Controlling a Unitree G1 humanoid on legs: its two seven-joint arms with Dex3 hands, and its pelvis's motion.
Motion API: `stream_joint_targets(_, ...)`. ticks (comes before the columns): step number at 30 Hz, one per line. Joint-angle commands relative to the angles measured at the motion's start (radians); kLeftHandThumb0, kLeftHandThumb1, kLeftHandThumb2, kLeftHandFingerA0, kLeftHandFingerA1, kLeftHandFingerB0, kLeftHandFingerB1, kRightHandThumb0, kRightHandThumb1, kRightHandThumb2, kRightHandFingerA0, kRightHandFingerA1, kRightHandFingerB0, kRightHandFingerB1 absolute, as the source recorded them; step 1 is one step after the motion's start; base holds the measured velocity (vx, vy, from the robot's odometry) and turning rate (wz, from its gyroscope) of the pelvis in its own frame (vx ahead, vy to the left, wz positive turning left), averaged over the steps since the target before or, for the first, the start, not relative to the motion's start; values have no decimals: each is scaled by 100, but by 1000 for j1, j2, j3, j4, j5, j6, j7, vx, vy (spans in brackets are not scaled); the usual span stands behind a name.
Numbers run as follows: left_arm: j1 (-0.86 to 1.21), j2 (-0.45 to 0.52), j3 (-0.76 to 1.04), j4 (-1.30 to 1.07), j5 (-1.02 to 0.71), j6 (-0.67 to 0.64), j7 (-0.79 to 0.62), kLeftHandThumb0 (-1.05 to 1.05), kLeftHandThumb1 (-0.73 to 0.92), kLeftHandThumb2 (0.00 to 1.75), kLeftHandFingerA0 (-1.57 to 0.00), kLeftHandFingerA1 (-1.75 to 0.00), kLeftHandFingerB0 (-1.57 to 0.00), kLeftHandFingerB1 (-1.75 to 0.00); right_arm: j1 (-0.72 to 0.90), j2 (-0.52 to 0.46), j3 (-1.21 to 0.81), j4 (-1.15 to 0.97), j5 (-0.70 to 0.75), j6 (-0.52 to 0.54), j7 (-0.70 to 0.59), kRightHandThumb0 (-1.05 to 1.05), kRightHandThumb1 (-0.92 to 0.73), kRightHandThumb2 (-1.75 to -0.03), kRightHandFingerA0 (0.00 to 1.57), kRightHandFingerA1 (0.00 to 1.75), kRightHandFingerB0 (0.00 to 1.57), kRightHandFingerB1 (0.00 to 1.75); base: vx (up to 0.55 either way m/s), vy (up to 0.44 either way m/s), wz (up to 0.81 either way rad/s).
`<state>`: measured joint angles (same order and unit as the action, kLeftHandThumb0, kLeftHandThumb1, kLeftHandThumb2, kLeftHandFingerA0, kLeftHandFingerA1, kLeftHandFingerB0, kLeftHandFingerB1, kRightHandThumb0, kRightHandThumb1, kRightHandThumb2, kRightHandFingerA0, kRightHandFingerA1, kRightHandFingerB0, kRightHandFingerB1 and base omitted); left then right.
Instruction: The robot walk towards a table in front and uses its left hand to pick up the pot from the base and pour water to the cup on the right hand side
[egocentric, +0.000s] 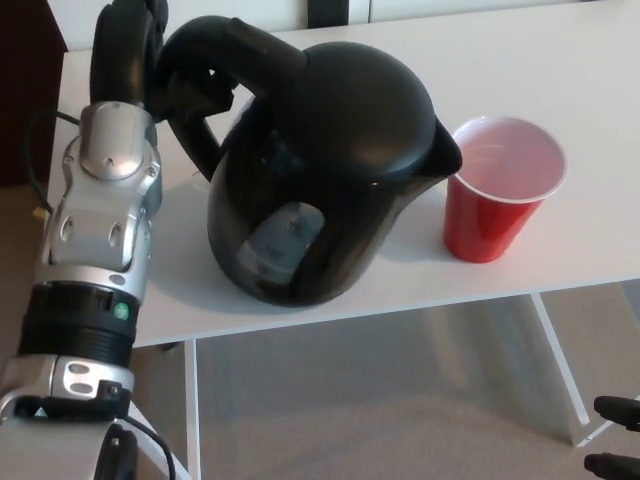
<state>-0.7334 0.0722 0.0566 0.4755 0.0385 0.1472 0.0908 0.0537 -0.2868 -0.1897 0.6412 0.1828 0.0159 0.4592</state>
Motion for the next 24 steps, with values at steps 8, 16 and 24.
stream_joint_targets(8, -9, 164, -138, 143, 124, 21, -52, -45, 43, 53, -14, -30, -8, -26, 5, -21, 1, -5, -8, 3, 0, -11, -60, -57, 55, 55, 43, 46, 0, 0, 0)
stream_joint_targets(16, -33, 188, -144, 233, 134, -38, -39, -27, 24, 82, -1, -48, 0, -47, 7, -16, -4, -9, -2, -5, -1, -9, -60, -57, 53, 54, 42, 46, 0, 0, 0)
stream_joint_targets(24, -37, 209, -149, 220, 130, -33, -86, -28, 25, 83, -1, -49, 0, -48, 2, -14, 0, -15, -6, -2, -6, -10, -61, -57, 53, 54, 42, 46, 0, 0, 0)
